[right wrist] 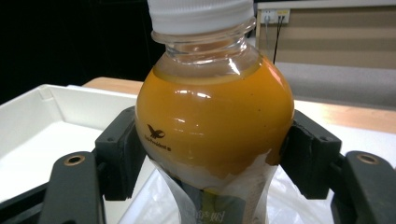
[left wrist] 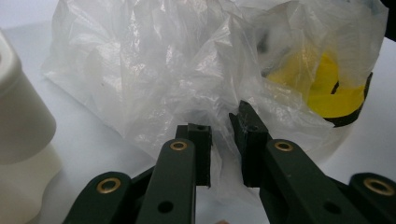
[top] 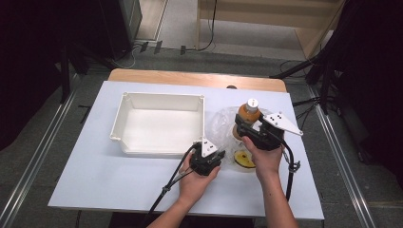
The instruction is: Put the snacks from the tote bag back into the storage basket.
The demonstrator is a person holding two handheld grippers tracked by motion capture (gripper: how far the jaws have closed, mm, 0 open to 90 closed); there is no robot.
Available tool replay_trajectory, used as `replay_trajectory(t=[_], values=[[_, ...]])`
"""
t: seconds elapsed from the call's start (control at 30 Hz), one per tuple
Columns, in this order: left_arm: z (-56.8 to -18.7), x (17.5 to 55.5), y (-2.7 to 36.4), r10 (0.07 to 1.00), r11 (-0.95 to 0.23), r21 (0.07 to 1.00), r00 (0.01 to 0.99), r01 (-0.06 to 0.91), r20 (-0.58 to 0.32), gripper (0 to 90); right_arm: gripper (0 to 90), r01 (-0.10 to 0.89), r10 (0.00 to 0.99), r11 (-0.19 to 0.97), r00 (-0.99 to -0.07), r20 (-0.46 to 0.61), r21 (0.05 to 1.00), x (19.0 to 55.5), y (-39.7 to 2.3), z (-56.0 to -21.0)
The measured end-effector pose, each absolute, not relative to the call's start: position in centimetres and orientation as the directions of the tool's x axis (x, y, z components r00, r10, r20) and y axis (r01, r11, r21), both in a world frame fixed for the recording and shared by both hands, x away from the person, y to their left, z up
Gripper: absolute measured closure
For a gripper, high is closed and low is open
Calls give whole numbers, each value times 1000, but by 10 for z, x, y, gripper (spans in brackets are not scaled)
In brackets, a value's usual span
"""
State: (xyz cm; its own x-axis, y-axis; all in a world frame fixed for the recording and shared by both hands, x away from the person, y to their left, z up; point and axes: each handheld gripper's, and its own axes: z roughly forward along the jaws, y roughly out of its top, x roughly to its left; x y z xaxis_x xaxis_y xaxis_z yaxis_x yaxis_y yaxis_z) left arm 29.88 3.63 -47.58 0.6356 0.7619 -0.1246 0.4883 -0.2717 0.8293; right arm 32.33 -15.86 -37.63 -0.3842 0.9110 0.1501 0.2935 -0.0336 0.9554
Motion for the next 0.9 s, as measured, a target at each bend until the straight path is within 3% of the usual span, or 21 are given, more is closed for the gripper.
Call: replay_trajectory(t=[0.17,0.27,0.4,0.6,0.77,0.9], values=[[-476,299,38,755,-260,835,642,485,-138,729,307,275,907,-49,-390,158,960,316,-161,-362],[-474,297,42,721,-231,850,670,473,-177,596,307,264,905,-50,-395,156,963,313,-162,-357],[-471,294,50,682,-198,862,697,466,-220,344,307,270,899,-54,-405,164,961,311,-161,-357],[-467,284,56,680,-214,874,709,436,-187,145,306,279,896,-46,-412,163,959,311,-159,-364],[-465,273,66,663,-251,891,738,379,-128,19,306,286,894,-49,-414,170,957,311,-158,-366],[-463,268,83,669,-230,905,733,358,-120,0,306,291,893,-40,-418,164,956,312,-157,-367]])
